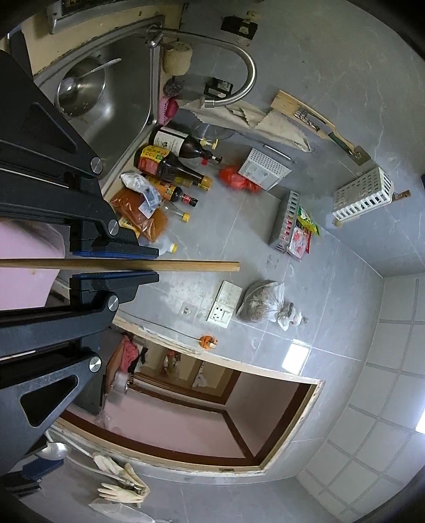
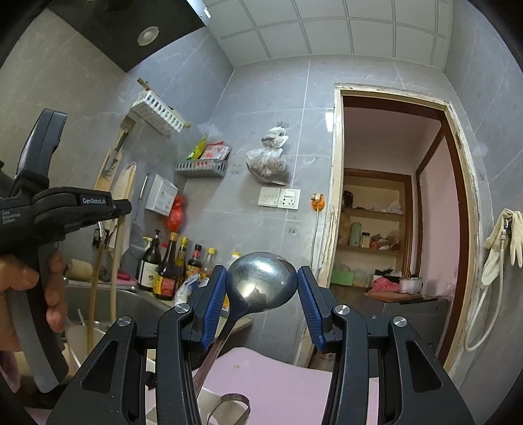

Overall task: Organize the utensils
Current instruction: 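Lift the chopstick and spoon and carry both over the white basket, then lower the spoon and chopstick into the basket and open both tools, then move both tools back down to the fork and chopsticks on the cloth, then grasp the silver fork with the left tool while the right tool grasps a chopstick, then lift the fork and chopstick and carry both over the white basket, then lower the fork and chopstick into the basket and open both tools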

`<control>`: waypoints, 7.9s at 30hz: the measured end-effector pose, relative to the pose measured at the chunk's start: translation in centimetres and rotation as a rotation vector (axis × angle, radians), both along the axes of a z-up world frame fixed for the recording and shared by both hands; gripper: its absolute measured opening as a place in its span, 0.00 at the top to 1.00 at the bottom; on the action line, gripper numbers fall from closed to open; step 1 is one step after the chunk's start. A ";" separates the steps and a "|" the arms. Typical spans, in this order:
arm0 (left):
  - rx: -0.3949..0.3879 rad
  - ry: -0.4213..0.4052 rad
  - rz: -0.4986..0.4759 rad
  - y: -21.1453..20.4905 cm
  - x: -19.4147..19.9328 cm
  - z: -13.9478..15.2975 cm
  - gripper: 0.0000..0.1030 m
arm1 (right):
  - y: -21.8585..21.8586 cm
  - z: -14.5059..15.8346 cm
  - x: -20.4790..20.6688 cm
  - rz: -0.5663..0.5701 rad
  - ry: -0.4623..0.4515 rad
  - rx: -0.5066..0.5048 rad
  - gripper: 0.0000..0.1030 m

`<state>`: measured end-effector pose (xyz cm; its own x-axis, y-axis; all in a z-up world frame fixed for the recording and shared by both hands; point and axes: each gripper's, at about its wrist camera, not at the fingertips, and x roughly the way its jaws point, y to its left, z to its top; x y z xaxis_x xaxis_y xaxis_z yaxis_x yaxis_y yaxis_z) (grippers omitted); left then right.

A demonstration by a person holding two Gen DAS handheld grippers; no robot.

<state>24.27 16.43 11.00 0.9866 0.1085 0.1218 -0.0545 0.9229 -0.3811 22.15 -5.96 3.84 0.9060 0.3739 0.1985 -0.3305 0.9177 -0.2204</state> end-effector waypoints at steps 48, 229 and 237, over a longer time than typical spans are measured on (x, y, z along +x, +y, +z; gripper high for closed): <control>0.142 0.191 -0.314 -11.9 -5.3 -2.7 0.07 | -12.1 1.7 -4.7 -0.120 0.146 0.069 0.00; 0.108 0.328 -0.176 -4.0 -3.0 -2.4 0.99 | -2.1 -1.5 3.1 0.262 0.278 0.300 0.96; 0.110 0.319 -0.191 -4.1 -3.8 -2.3 0.83 | -2.3 -1.2 2.5 0.254 0.275 0.308 0.90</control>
<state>20.44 12.36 8.68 0.9780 -0.0775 -0.1938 0.0226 0.9623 -0.2712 24.69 -8.22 2.68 0.8280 0.5516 0.1007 -0.5605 0.8092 0.1761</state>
